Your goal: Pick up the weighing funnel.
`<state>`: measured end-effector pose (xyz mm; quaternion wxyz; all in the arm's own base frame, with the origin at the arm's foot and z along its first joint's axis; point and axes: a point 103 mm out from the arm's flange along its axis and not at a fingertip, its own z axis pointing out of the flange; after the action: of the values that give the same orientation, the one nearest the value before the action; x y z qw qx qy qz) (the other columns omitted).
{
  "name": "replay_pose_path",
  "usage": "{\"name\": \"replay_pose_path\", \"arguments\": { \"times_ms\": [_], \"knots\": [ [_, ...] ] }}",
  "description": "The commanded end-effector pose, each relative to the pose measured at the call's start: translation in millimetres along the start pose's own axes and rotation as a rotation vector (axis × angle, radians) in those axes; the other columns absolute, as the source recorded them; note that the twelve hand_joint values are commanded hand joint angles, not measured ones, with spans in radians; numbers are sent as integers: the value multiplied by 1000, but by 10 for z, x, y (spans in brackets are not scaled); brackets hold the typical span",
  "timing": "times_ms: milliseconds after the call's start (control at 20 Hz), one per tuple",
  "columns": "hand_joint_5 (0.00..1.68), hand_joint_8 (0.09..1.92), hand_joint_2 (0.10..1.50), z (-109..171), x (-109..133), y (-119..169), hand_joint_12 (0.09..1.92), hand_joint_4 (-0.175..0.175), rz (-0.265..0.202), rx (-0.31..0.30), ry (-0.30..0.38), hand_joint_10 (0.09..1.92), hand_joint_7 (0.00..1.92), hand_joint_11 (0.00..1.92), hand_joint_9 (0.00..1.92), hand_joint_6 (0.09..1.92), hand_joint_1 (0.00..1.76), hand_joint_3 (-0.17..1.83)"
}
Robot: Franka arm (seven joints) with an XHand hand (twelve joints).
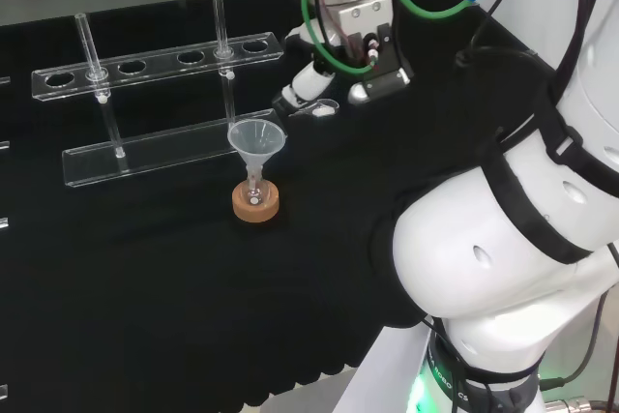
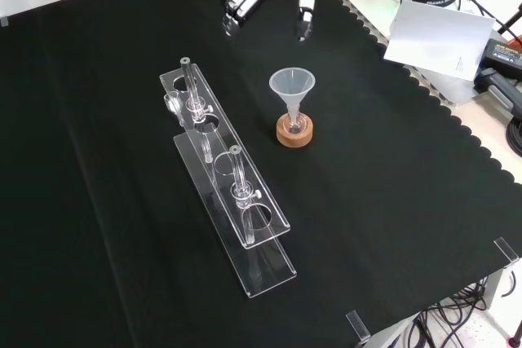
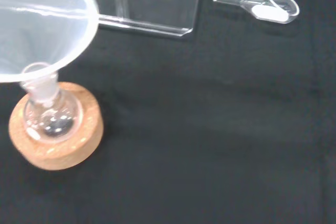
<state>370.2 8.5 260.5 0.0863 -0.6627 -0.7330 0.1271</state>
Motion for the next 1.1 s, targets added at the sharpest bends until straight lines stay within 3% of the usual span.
{"name": "replay_pose_path", "arguments": {
  "times_ms": [50, 550, 850, 1100],
  "knots": [
    [341, 663, 742, -97, -275, 97, 1379, -48, 20, -12, 24, 674, 132, 251, 417, 87, 581, 157],
    [374, 673, 745, -60, -738, 484, 1364, -49, 66, -7, 61, 647, 211, 277, 484, 87, 604, 168],
    [437, 676, 744, 81, -936, 891, 1343, -46, 65, 8, 89, 612, 295, 327, 557, 87, 702, 186],
    [450, 674, 748, 225, -943, 1223, 1339, -46, 45, 27, 94, 603, 311, 336, 572, 87, 792, 201]
  ]
}}
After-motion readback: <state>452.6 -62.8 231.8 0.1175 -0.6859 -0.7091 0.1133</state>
